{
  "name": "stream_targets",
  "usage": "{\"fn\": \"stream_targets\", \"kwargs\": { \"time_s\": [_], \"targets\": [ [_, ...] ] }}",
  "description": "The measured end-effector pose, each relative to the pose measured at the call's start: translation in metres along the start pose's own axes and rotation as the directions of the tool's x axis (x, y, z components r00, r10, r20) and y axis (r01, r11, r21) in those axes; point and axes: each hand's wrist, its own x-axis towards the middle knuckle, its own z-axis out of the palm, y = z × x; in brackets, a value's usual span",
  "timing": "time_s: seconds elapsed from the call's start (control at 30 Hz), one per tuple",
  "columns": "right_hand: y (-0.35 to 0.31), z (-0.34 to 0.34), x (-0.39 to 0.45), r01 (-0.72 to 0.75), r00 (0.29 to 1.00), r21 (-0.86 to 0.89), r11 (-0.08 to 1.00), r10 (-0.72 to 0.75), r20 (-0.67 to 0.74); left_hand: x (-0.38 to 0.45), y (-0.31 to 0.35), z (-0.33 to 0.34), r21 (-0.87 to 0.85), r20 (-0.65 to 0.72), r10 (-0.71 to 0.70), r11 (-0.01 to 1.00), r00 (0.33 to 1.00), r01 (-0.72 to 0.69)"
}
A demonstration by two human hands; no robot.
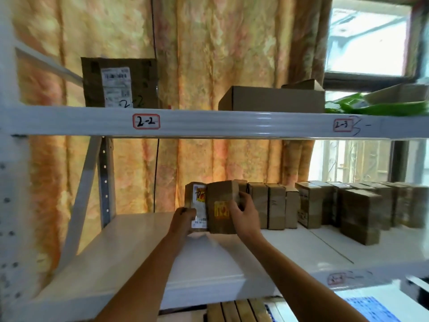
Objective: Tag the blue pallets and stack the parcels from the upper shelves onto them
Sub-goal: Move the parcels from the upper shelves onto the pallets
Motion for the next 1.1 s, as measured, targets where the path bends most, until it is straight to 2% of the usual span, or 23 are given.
{"fn": "stream_targets", "kwargs": {
  "time_s": [0.17,0.37,0.57,0.73,0.93,1.1],
  "targets": [
    [-0.009,-0.024,-0.027,-0.101,0.993,0.159,0.982,0.09,0.076,-0.042,0.005,-0.012,-0.093,0.105,-0.073,0.992,0.992,0.083],
    [-0.017,-0.037,-0.069,-0.223,0.975,0.263,0.939,0.213,0.067,-0.089,0.0,-0.02,-0.115,0.141,-0.019,0.993,0.99,0.035],
    [-0.028,-0.064,-0.128,-0.255,0.966,0.238,0.937,0.24,0.091,-0.163,-0.004,-0.026,-0.163,0.176,-0.014,0.986,0.984,0.043],
    [-0.045,-0.105,-0.175,-0.258,0.957,0.219,0.941,0.218,0.191,-0.234,-0.007,-0.017,-0.191,0.175,0.036,0.982,0.984,-0.002],
    [-0.038,-0.173,-0.238,-0.299,0.937,0.252,0.92,0.233,0.261,-0.319,-0.043,0.019,-0.246,0.135,-0.037,0.967,0.99,0.07],
    [-0.02,-0.213,-0.276,-0.356,0.917,0.237,0.904,0.29,0.273,-0.356,-0.081,0.035,-0.21,0.11,-0.138,0.965,0.984,0.159]
  ]
}}
